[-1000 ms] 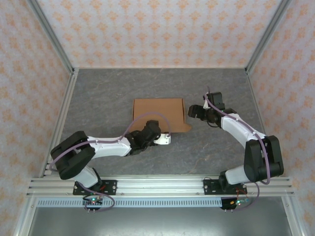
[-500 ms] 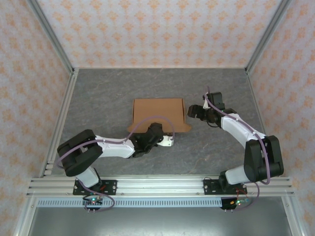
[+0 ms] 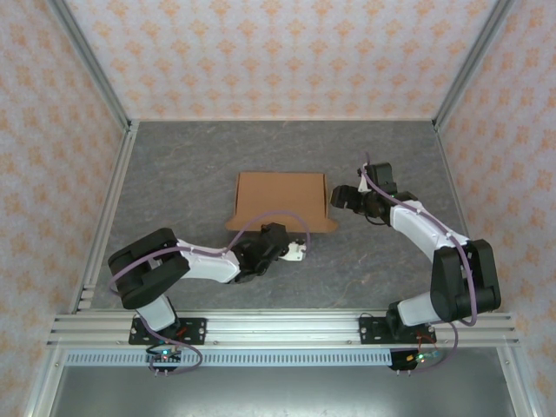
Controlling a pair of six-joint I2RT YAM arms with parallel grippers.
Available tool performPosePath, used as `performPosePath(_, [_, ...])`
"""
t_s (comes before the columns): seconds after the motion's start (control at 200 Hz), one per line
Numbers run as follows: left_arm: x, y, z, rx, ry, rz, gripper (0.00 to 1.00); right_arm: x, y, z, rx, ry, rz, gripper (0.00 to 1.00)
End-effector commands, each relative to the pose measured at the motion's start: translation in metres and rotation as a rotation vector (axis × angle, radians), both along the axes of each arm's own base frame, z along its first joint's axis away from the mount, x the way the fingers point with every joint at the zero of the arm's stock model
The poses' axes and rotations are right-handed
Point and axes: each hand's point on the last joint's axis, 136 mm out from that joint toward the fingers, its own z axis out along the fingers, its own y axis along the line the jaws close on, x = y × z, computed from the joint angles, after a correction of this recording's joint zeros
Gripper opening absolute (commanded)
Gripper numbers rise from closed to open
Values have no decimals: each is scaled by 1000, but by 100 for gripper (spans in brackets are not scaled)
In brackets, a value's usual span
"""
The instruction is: Fold the paper box
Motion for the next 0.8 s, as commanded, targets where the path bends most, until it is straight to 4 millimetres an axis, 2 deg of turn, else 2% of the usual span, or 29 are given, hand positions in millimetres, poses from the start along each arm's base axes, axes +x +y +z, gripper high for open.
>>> performPosePath(0.0, [1,-1,12,7,-46,10,11,0,-2,4,-2,-3,3,83])
performPosePath(0.13, [3,0,25,2,-59,28,9,0,-3,18,6,-36,-13,83])
performPosePath(0.365, [3,4,60,-39,-109,34,0,-1,-6,60,22,-127,-32,83])
performPosePath(0.666, [-2,10,110,-99,-59,73,0,-3,-11,97,22,-194,-54,83])
performPosePath(0.796, [-6,16,124,-99,-8,92,0,-1,-17,116,0,-228,-77,83])
